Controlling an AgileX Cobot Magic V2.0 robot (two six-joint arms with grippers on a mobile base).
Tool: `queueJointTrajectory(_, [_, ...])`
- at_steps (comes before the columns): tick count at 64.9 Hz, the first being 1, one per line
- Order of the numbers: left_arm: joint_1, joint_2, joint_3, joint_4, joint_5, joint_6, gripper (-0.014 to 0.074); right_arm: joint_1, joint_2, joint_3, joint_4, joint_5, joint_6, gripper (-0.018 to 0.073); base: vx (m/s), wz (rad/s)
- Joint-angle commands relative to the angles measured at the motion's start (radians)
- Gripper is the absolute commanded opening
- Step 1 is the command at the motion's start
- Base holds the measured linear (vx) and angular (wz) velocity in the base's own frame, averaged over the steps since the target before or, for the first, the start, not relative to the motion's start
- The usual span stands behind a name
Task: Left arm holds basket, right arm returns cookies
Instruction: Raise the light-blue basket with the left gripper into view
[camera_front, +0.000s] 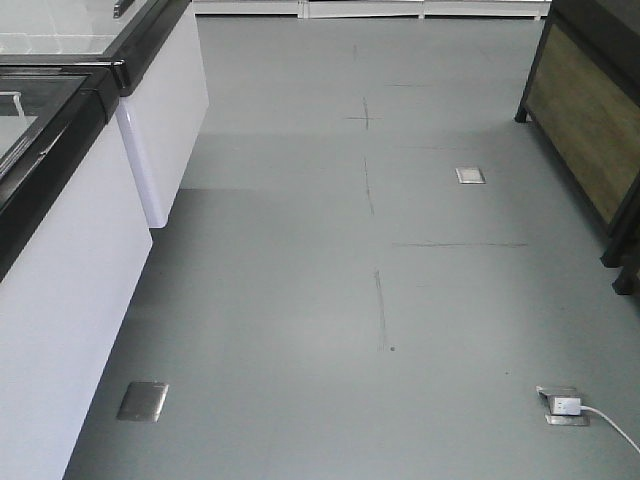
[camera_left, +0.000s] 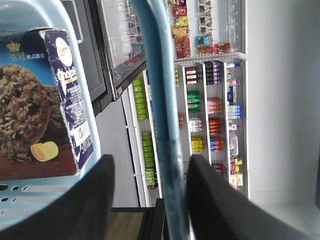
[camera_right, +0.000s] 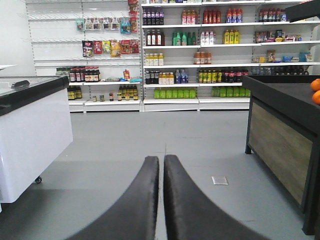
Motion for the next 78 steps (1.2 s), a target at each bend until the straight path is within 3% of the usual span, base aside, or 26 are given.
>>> queueJointTrajectory(1, [0.008,-0.047,-0.032,-0.104,0.016,-0.014,0.0129,-0.001,-0.013,0.018,-0.009,-0.076,-0.005,-0.0011,0.0,0.0])
queueJointTrajectory(6, [0.015,-0.049,-0.032,-0.104,0.018,-0.018,-0.001,-0.001,-0.013,0.018,-0.009,-0.076,-0.005,-0.0011,0.0,0.0])
queueJointTrajectory(22, [0.014,-0.052,-0.039,-0.104,0.07,-0.018,-0.0007,-0.001,-0.013,0.018,-0.009,-0.076,-0.005,-0.0011,0.0,0.0])
queueJointTrajectory(38, [-0.037,-0.114,-0.128,-0.104,0.075,-0.015,-0.0007,-0.001,-0.013,0.018,-0.009,-0.076,-0.005,-0.0011,0.0,0.0])
queueJointTrajectory(58, [-0.186,-0.215,-0.196,-0.104,0.082,-0.017,-0.0006,-0.001,-0.013,0.018,-0.009,-0.076,-0.005,-0.0011,0.0,0.0])
queueJointTrajectory(78, [-0.434,-0.266,-0.191,-0.099,0.163,-0.007,-0.0006,-0.001,-0.013,0.018,-0.009,-0.076,-0.005,-0.0011,0.0,0.0])
